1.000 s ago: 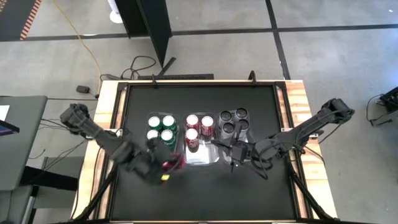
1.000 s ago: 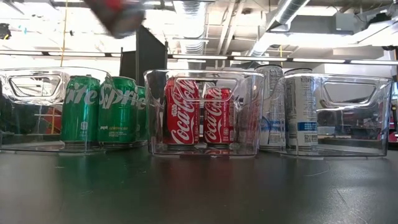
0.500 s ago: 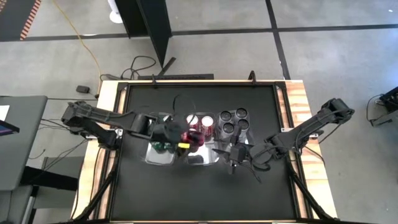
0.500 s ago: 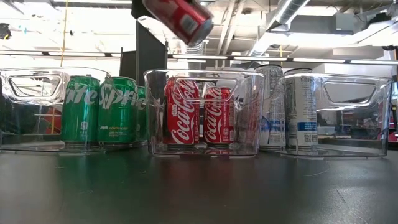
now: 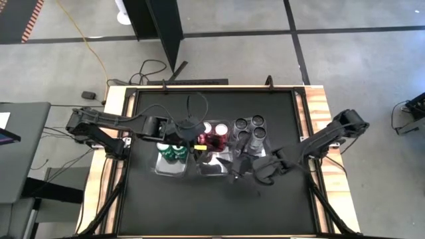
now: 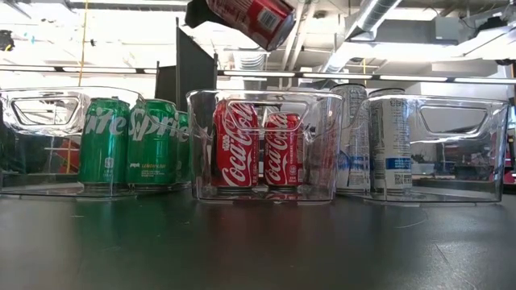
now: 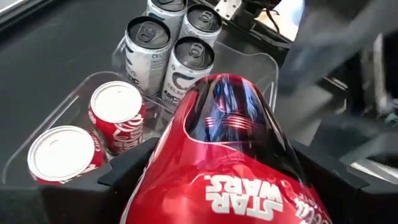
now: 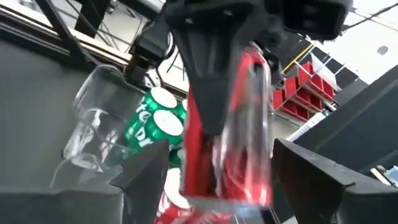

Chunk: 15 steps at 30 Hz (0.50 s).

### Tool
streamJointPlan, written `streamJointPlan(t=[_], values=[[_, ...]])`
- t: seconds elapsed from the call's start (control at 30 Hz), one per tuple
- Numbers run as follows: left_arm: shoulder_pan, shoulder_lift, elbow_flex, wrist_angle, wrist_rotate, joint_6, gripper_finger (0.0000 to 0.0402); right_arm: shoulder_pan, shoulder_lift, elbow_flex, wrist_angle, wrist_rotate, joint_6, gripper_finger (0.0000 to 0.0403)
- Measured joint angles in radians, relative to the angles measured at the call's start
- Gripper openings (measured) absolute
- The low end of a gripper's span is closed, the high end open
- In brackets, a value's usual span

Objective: Sort soda cans
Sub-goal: Put the red soda can into the middle transparent bin

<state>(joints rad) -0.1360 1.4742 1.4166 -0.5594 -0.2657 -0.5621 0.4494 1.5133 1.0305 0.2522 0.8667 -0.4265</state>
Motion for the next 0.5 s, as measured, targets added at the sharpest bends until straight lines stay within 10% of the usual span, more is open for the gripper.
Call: streamJointPlan(t=[0.5], values=[[0.004,0.000,-0.003,-0.037,-0.037,-0.057,0.0302,-0.085,0.285,0.265,-0.132,0.254,-0.045,0.0307]])
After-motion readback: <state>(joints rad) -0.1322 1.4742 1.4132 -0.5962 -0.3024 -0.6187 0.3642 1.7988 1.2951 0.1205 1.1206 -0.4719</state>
